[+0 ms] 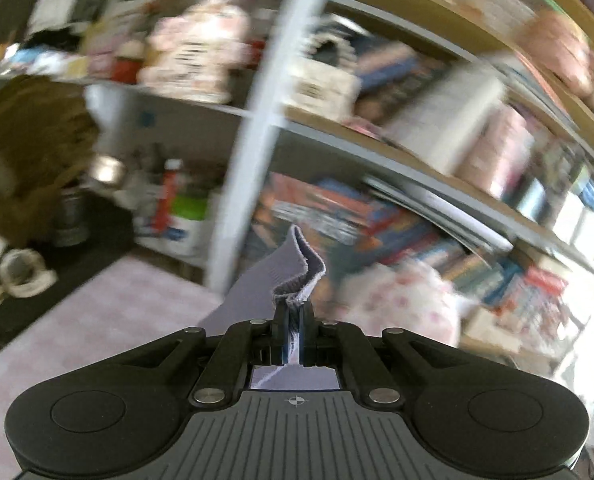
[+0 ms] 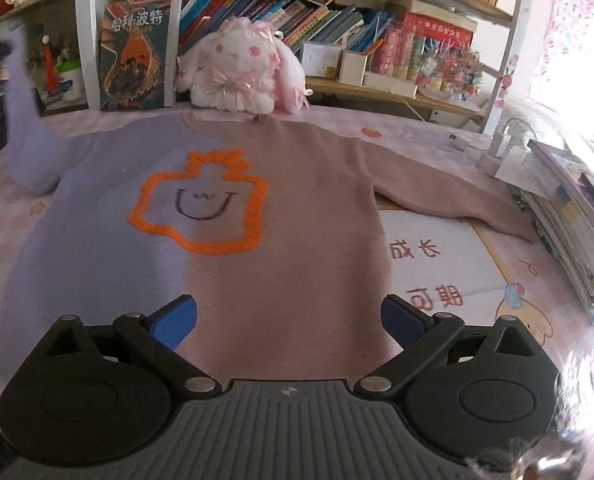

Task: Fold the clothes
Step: 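Lift the lavender sleeve with the left gripper and fold it across the sweater body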

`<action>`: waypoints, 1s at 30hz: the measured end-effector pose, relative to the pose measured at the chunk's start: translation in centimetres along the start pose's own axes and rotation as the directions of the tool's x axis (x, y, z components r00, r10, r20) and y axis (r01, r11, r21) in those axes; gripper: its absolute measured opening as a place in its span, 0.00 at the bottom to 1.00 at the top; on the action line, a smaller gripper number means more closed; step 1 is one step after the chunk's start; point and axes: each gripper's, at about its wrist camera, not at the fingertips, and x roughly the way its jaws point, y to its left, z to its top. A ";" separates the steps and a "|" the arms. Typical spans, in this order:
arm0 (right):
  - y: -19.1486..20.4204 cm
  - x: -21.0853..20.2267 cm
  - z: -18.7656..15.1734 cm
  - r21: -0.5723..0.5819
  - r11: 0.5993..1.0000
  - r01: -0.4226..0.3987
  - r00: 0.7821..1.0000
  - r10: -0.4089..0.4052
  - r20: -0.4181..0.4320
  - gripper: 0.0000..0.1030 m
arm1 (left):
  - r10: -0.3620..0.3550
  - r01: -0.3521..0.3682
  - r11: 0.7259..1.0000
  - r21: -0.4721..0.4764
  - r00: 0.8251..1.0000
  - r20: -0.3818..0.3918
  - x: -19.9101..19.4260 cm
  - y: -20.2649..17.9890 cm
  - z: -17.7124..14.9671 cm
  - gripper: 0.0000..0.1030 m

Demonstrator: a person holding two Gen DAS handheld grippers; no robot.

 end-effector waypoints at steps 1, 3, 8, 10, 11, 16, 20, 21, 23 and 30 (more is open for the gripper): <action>-1.0 0.1 -0.1 0.000 1.000 -0.010 1.000 0.010 -0.001 0.96 | -0.007 0.007 1.000 0.021 1.000 -0.008 0.4 -1.6 -0.4 0.03; -2.9 0.3 -0.3 0.000 1.000 -0.029 1.000 0.029 -0.002 0.96 | -0.018 0.019 0.998 0.059 1.000 -0.026 1.4 -4.7 -1.3 0.03; -7.0 0.9 -0.9 0.021 0.998 -0.051 0.998 0.051 -0.022 0.96 | -0.037 0.041 0.993 0.113 0.998 -0.041 3.4 -10.2 -2.9 0.03; -8.2 1.1 -1.2 0.026 0.998 -0.054 0.998 0.055 -0.027 0.96 | -0.044 0.051 0.989 0.137 0.998 -0.051 4.3 -12.0 -3.6 0.03; -8.7 1.2 -1.3 0.028 0.998 -0.054 0.998 0.055 -0.031 0.96 | -0.046 0.054 0.988 0.146 0.997 -0.058 4.7 -12.8 -4.0 0.03; -10.8 1.7 -1.7 0.043 0.998 -0.052 0.997 0.054 -0.047 0.96 | -0.053 0.071 0.978 0.197 0.994 -0.097 6.7 -16.7 -6.1 0.03; -12.1 2.1 -1.9 0.056 0.997 -0.048 0.997 0.052 -0.062 0.96 | -0.046 0.080 0.968 0.238 0.988 -0.145 8.3 -18.7 -8.1 0.03; -12.4 2.2 -1.9 0.058 0.997 -0.047 0.997 0.051 -0.066 0.96 | -0.042 0.080 0.966 0.246 0.987 -0.155 8.7 -19.0 -8.6 0.03; -12.8 2.2 -2.1 0.062 0.997 -0.043 0.996 0.047 -0.073 0.96 | -0.034 0.081 0.962 0.262 0.984 -0.176 9.5 -19.7 -9.6 0.03; -14.0 2.3 -2.5 0.070 0.997 -0.015 0.996 0.022 -0.091 0.96 | -0.062 0.176 0.939 0.294 0.931 -0.361 12.3 -22.2 -13.1 0.25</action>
